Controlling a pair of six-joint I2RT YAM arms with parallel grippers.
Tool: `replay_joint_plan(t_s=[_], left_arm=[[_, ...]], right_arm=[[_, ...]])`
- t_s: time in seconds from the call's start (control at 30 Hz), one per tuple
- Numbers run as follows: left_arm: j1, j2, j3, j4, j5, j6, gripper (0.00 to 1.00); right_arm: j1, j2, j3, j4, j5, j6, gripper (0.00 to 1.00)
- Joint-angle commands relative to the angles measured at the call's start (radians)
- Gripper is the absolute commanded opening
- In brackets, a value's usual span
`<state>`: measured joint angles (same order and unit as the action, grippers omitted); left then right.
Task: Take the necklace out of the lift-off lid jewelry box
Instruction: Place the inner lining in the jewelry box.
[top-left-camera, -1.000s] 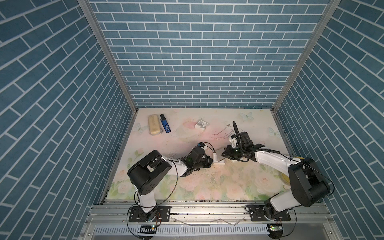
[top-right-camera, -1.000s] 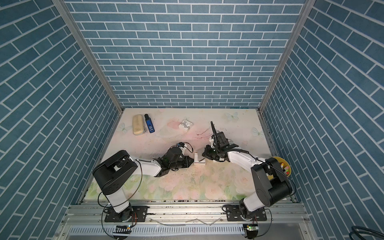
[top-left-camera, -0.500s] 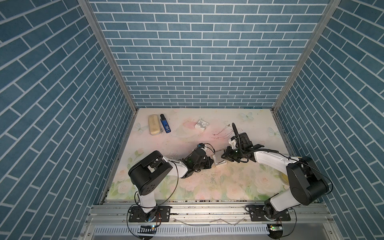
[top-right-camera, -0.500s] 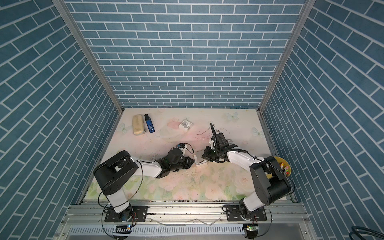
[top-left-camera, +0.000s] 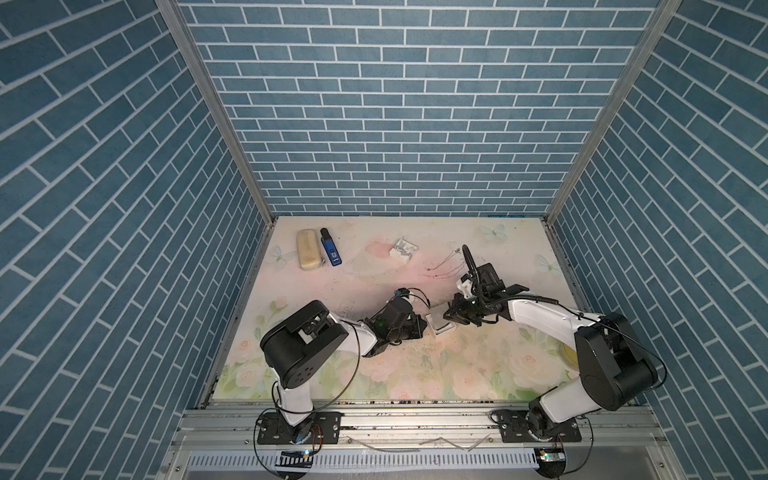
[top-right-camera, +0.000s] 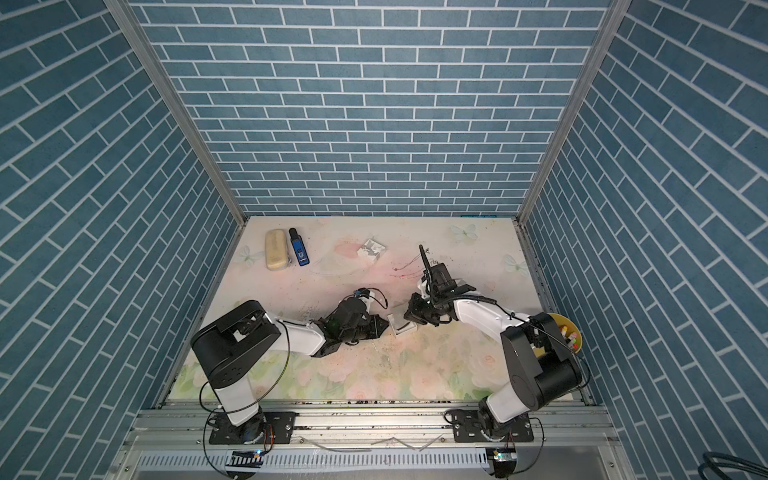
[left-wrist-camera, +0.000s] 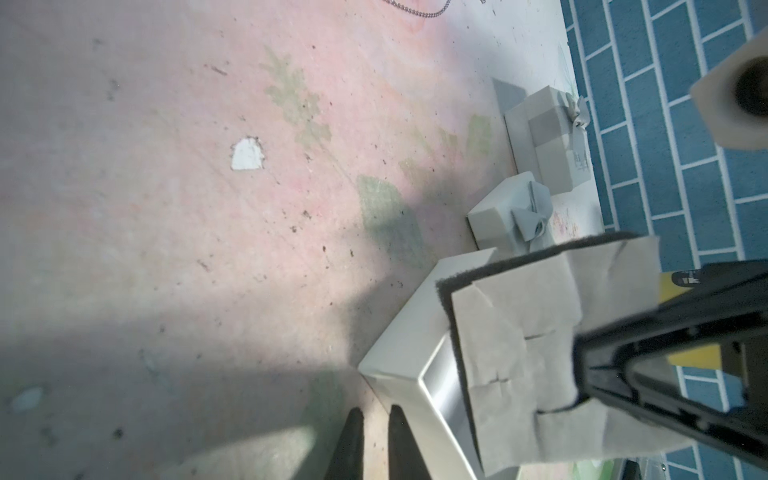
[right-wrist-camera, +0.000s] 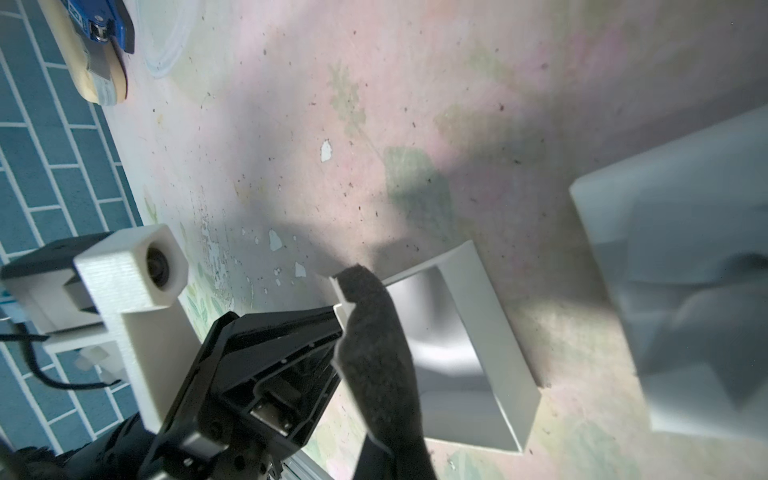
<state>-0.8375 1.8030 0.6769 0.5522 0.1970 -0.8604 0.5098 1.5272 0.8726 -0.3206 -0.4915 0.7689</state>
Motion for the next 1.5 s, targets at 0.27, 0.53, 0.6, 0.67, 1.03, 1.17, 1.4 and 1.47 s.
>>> replay_joint_plan(t_s=[0.27,0.53,0.6,0.67,1.03,1.17,1.4,1.47], left_arm=[[-0.006,0.015,0.003,0.006,-0.019,0.001,0.14],[-0.006,0.019,0.005,0.005,-0.018,-0.001,0.14],[-0.006,0.021,0.006,0.005,-0.018,-0.001,0.14],[-0.006,0.021,0.007,0.006,-0.018,-0.002,0.14],[-0.006,0.020,0.003,0.007,-0.019,-0.005,0.14],[-0.006,0.025,0.008,0.005,-0.015,-0.004,0.14],[-0.008,0.030,0.017,-0.014,-0.001,-0.005,0.14],[-0.009,0.031,0.029,-0.021,0.001,-0.006,0.14]], right_arm=[[0.001,-0.008,0.090,-0.148,0.008,-0.116,0.00],[0.004,-0.044,0.071,-0.187,0.039,-0.118,0.00],[0.004,-0.044,0.063,-0.182,0.033,-0.117,0.00],[0.005,-0.038,0.053,-0.164,0.018,-0.113,0.00],[0.006,0.003,0.041,-0.128,-0.022,-0.100,0.00],[0.007,0.032,0.034,-0.103,-0.036,-0.096,0.00],[0.011,0.105,0.028,-0.023,-0.082,-0.078,0.00],[0.013,0.128,0.028,-0.007,-0.091,-0.077,0.00]])
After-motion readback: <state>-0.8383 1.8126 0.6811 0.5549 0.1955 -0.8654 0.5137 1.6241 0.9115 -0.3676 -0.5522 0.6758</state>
